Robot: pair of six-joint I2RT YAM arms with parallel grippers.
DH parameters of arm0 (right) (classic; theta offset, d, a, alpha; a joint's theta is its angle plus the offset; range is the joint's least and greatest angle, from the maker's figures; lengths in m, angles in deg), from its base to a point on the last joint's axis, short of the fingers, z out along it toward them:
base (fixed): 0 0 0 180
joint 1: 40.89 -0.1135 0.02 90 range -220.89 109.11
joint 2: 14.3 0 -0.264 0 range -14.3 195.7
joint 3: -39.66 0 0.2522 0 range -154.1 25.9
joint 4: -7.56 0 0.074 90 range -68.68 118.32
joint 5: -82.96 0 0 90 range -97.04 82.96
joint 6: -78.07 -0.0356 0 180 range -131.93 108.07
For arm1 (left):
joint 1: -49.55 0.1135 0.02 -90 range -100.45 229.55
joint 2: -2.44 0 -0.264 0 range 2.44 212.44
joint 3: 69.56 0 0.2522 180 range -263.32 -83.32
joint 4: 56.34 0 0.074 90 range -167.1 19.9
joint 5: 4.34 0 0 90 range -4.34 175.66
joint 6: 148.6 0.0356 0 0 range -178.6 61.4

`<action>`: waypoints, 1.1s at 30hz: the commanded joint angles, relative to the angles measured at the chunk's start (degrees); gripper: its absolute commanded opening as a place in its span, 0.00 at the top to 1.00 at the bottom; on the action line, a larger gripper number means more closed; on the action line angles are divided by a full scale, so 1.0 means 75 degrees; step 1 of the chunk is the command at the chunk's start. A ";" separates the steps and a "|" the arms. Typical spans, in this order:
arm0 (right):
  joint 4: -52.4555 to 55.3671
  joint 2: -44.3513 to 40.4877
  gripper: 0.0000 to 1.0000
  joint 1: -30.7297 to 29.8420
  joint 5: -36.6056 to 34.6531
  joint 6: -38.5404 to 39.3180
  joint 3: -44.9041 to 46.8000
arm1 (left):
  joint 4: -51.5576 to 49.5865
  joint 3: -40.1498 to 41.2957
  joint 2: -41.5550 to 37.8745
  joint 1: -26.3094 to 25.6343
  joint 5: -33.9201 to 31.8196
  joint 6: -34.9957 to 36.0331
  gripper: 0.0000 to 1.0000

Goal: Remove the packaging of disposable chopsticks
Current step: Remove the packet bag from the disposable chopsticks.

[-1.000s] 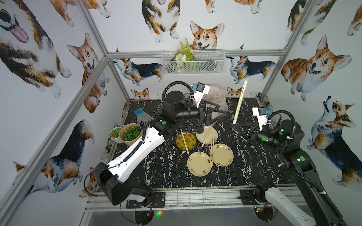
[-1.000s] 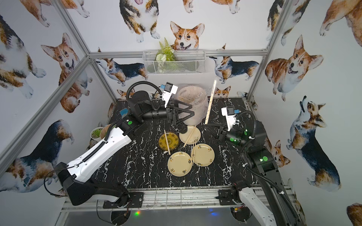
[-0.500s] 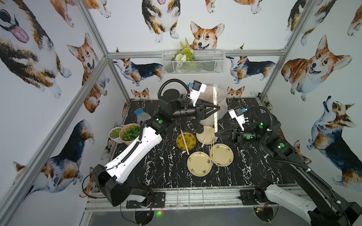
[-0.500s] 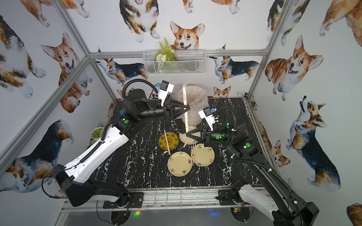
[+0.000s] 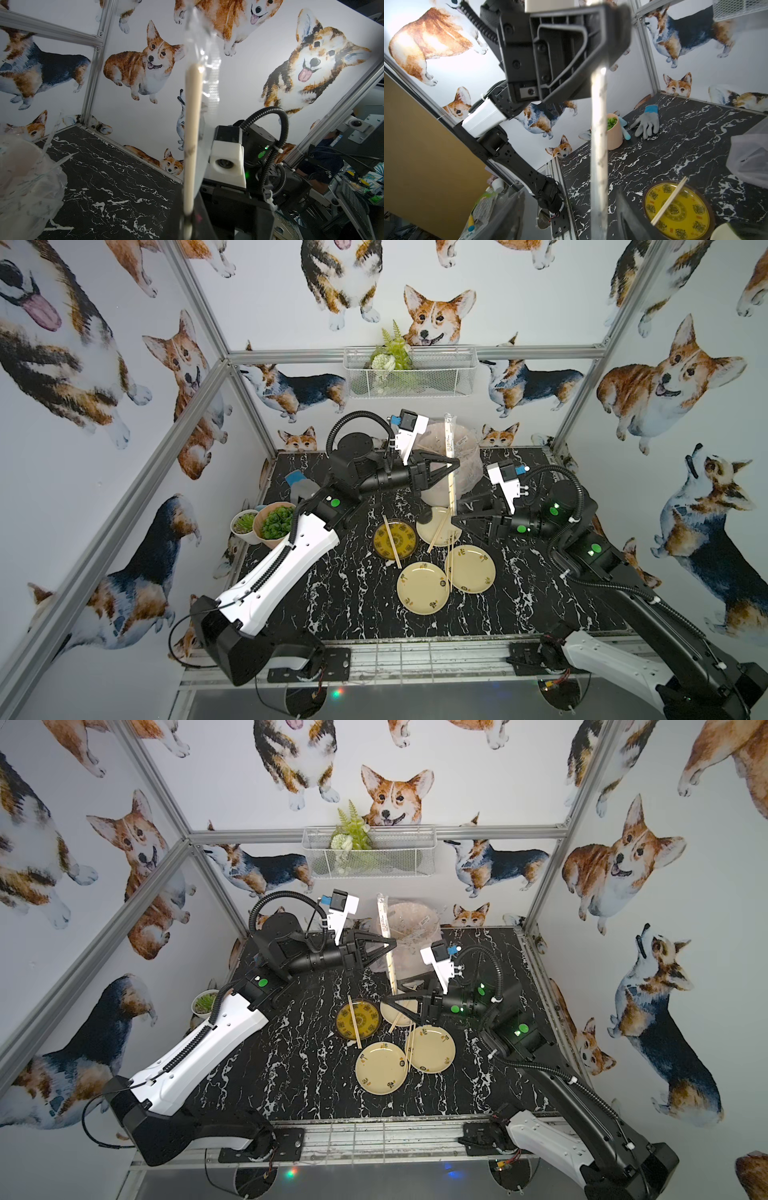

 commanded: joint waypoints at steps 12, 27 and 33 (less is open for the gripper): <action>-0.1301 0.0762 0.54 -0.0199 -0.0483 0.0130 -0.0255 | 0.0493 0.0200 -0.0149 0.0009 -0.0251 -0.0362 1.00; -0.1114 0.0814 1.00 -0.0214 0.0501 -0.0308 -0.0242 | 0.0454 0.0067 -0.0295 0.0137 -0.0564 -0.0277 0.40; -0.1103 0.0903 1.00 -0.0214 0.1367 -0.0644 -0.0146 | 0.0289 -0.0041 -0.0431 0.0319 -0.0572 0.0000 0.47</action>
